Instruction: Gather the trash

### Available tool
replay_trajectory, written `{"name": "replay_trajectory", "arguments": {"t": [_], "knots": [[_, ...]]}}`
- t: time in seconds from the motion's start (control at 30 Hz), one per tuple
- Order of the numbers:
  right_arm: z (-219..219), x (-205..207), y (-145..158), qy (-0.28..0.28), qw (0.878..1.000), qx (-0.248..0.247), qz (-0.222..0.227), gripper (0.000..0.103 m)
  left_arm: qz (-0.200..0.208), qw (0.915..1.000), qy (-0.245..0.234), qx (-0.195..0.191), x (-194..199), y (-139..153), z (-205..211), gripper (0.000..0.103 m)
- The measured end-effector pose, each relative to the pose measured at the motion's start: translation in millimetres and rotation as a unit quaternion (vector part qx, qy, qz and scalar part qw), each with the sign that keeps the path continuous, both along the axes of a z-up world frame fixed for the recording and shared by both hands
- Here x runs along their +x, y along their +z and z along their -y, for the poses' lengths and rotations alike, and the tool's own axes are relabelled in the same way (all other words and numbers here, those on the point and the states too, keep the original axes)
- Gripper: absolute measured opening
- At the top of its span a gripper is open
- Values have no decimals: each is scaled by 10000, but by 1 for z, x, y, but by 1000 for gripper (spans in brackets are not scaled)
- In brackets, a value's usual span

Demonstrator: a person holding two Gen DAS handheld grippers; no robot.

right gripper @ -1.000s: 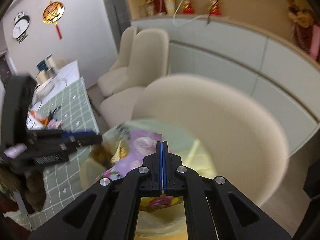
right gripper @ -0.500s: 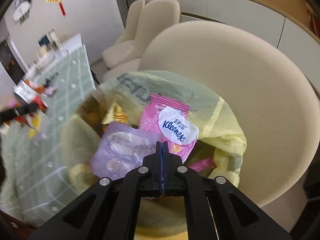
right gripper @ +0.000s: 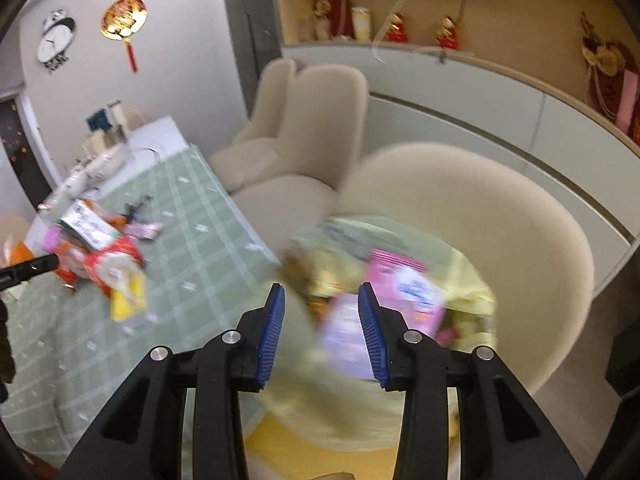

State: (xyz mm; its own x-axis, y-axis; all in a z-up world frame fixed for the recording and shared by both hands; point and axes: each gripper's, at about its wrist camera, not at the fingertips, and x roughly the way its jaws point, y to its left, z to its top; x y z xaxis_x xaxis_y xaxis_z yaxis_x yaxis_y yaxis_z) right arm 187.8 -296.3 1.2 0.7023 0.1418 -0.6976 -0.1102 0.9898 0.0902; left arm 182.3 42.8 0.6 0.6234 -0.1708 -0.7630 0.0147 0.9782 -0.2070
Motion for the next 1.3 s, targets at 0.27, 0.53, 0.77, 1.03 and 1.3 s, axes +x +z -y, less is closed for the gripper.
{"name": "replay_trajectory", "arguments": {"t": [0.27, 0.53, 0.77, 1.03, 1.3], "knots": [[-98, -8, 14, 428, 9987, 58, 274, 38, 424, 9969, 643, -188, -18, 5, -96, 43], [-145, -9, 2, 809, 9967, -26, 3, 49, 506, 9940, 616, -746, 3, -5, -111, 43], [-160, -2, -10, 1048, 9939, -31, -352, 49, 367, 9953, 412, -795, 30, -20, -81, 43], [-156, 12, -29, 782, 9960, 49, -437, 49, -232, 9891, 1034, -1024, 90, -49, -70, 43], [-146, 35, -38, 713, 9961, 306, -408, 49, -481, 9875, 1373, -600, 112, -68, -65, 29]]}}
